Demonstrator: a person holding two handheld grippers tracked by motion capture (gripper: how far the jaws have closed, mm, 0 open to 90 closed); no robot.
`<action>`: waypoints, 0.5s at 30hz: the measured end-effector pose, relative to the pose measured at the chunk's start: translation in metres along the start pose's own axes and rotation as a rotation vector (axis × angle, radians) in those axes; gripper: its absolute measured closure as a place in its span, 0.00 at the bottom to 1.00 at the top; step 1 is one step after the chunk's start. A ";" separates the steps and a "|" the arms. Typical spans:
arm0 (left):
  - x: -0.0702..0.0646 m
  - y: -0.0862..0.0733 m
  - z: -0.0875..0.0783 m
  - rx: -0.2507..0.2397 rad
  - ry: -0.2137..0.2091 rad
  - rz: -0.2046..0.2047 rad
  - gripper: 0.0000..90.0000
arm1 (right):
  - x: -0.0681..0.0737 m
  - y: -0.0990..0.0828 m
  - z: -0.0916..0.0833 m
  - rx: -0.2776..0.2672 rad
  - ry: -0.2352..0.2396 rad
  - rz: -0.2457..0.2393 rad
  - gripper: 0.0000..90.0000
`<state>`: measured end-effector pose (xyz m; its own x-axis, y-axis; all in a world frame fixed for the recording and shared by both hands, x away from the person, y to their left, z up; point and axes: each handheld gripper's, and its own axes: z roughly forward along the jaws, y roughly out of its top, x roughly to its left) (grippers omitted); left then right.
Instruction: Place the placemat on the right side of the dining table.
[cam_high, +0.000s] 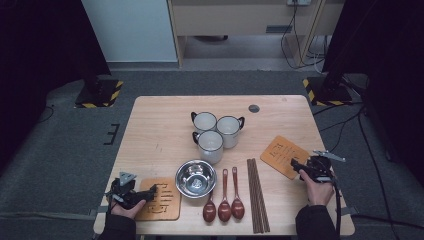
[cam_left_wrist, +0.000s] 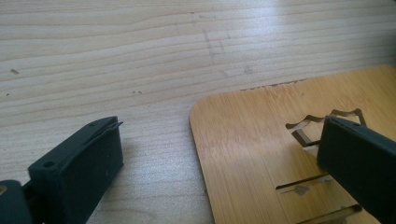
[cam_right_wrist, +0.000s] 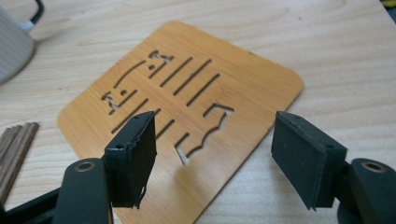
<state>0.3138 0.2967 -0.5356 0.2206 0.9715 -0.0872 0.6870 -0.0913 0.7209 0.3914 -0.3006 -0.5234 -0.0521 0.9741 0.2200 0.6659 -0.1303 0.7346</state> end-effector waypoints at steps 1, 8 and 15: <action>0.000 0.000 0.000 0.000 0.000 0.000 0.00 | 0.000 0.000 -0.001 -0.002 0.004 -0.005 0.34; 0.000 0.000 0.000 0.001 0.000 0.001 0.00 | 0.007 0.009 -0.005 -0.012 0.040 -0.099 0.34; 0.000 0.000 0.000 0.000 0.000 0.000 0.00 | 0.006 0.008 -0.001 -0.002 0.063 -0.108 0.28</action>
<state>0.3138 0.2967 -0.5356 0.2208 0.9714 -0.0872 0.6870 -0.0915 0.7209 0.3955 -0.2957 -0.5159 -0.1704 0.9690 0.1790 0.6522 -0.0253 0.7577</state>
